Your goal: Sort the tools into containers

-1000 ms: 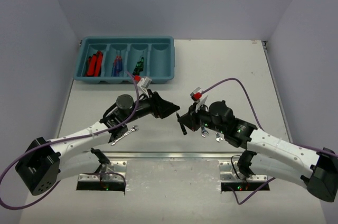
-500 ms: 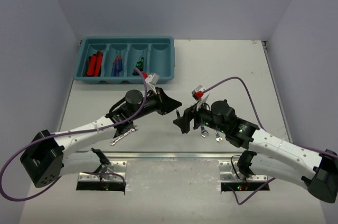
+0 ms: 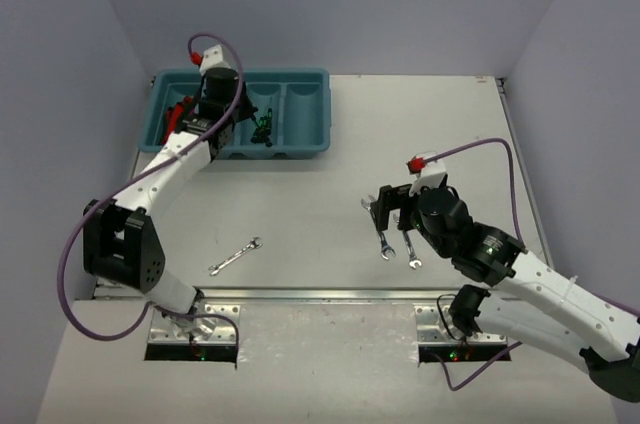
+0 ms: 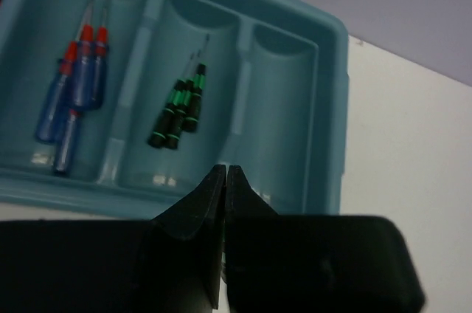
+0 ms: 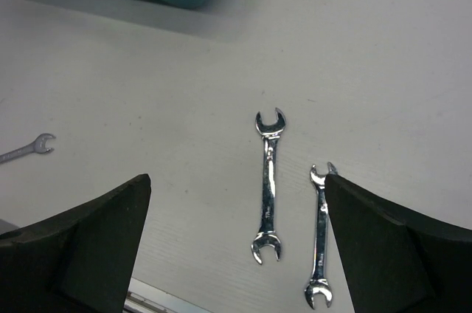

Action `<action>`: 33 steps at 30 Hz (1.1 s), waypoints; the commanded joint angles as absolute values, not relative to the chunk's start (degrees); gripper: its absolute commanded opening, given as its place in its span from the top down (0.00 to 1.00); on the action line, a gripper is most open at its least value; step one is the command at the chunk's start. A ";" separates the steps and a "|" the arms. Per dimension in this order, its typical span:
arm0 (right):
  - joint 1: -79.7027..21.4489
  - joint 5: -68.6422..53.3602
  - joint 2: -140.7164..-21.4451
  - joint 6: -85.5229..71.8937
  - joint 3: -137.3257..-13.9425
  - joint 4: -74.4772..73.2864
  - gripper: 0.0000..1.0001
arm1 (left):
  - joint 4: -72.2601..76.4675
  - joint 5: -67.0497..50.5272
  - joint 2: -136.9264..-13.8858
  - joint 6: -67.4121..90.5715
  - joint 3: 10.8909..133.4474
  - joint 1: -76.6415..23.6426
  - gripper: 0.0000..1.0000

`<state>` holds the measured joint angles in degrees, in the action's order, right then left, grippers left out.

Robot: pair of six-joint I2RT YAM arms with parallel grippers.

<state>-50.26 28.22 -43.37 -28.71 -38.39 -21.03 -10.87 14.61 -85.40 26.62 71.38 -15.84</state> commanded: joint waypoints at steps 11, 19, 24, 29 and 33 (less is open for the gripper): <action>-49.65 27.62 -40.36 -29.78 -38.87 -31.24 0.01 | -35.28 19.48 -129.32 13.16 126.52 -11.25 0.91; -47.90 23.53 -50.39 -30.03 -40.93 -32.87 0.01 | -36.27 19.54 -122.24 13.48 126.62 -12.69 0.00; -42.93 18.81 -60.11 -31.80 -42.73 -32.90 0.01 | -30.94 17.38 -95.56 19.58 104.61 -15.80 0.00; -42.09 18.85 -67.46 -30.50 -44.47 -32.17 0.14 | -22.35 13.50 -69.47 25.22 76.47 -18.12 0.00; -39.95 12.18 -74.77 -28.27 -47.22 -32.17 0.37 | -19.47 10.64 -51.28 25.80 55.95 -18.46 0.00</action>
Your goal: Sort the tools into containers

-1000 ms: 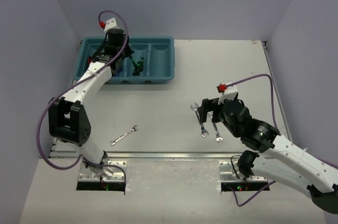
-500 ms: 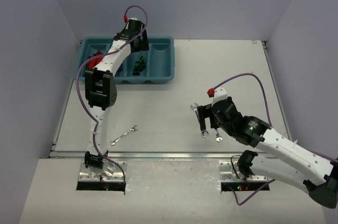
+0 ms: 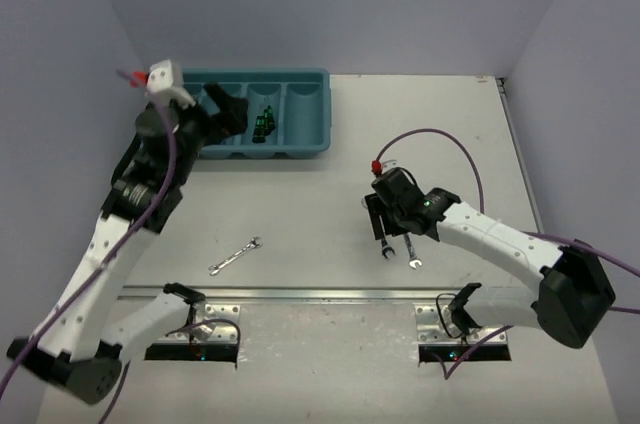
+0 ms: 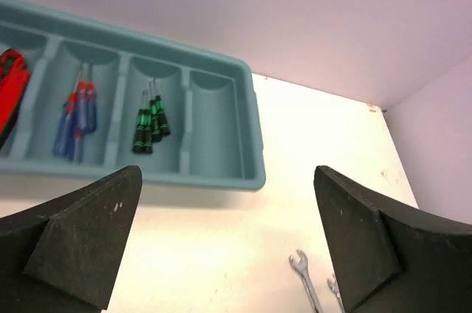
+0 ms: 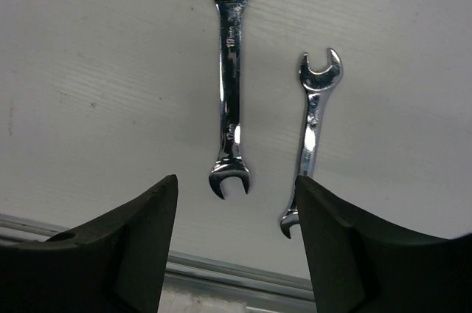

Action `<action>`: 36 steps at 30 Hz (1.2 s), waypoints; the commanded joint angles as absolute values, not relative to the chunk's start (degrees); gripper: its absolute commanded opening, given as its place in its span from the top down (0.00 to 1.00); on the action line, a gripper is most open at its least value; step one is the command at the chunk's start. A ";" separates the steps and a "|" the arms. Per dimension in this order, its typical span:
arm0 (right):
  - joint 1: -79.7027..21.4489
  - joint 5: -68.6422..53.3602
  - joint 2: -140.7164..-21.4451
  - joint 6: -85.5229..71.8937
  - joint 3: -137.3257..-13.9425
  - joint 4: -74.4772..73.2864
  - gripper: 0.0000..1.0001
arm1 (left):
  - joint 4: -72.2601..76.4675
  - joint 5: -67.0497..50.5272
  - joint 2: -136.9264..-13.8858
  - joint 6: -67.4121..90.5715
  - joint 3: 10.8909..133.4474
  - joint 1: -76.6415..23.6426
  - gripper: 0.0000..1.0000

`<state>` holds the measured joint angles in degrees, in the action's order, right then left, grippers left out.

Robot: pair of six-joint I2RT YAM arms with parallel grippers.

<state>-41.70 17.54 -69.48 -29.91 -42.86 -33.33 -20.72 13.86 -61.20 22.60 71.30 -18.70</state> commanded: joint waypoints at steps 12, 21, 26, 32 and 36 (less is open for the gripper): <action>-33.90 5.27 -97.21 -25.28 -59.06 -34.42 0.57 | -27.63 9.38 -43.21 18.14 42.93 -19.31 0.00; -31.83 5.03 -109.82 -25.63 -59.48 -35.01 0.74 | -26.63 5.87 -43.05 17.05 42.84 -20.13 0.00; -31.38 3.48 -111.20 -25.67 -58.07 -33.74 0.81 | -26.17 4.72 -42.62 16.78 42.63 -20.13 0.00; -31.38 2.64 -109.82 -26.43 -56.89 -32.54 1.00 | -25.93 3.79 -42.41 16.61 42.54 -20.13 0.00; -31.37 3.37 -105.10 -27.38 -56.03 -32.42 1.00 | -25.85 3.61 -42.20 16.53 42.54 -20.13 0.00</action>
